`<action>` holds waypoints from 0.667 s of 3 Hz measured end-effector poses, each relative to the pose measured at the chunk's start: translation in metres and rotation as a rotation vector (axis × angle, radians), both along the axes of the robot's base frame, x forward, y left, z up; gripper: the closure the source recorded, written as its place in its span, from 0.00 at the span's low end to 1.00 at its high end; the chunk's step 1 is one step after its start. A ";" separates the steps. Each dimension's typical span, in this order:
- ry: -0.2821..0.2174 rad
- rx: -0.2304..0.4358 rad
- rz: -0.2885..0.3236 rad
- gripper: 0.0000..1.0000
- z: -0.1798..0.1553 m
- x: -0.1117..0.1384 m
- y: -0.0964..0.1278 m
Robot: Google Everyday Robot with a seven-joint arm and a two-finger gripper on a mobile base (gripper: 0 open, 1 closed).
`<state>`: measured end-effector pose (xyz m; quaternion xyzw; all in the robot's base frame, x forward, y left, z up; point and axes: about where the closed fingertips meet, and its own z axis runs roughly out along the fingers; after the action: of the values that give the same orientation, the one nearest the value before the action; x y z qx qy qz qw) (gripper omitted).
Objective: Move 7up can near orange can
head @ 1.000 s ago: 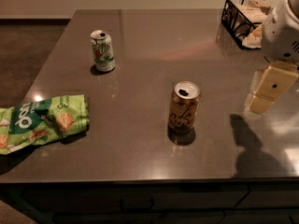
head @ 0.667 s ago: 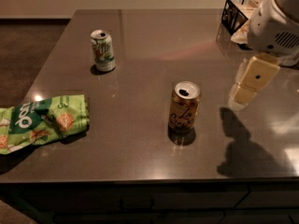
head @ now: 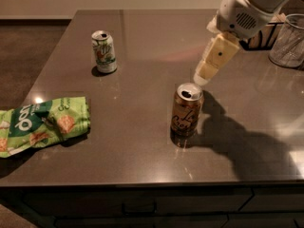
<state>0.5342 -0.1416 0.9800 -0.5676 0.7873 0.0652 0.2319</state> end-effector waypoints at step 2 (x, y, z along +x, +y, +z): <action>0.018 0.149 -0.073 0.00 -0.001 0.071 0.045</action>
Offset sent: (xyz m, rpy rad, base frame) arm 0.1120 0.0669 -0.0058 0.2464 0.0480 -0.1347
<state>0.6052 -0.0963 0.9787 -0.5192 0.8023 0.1203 0.2688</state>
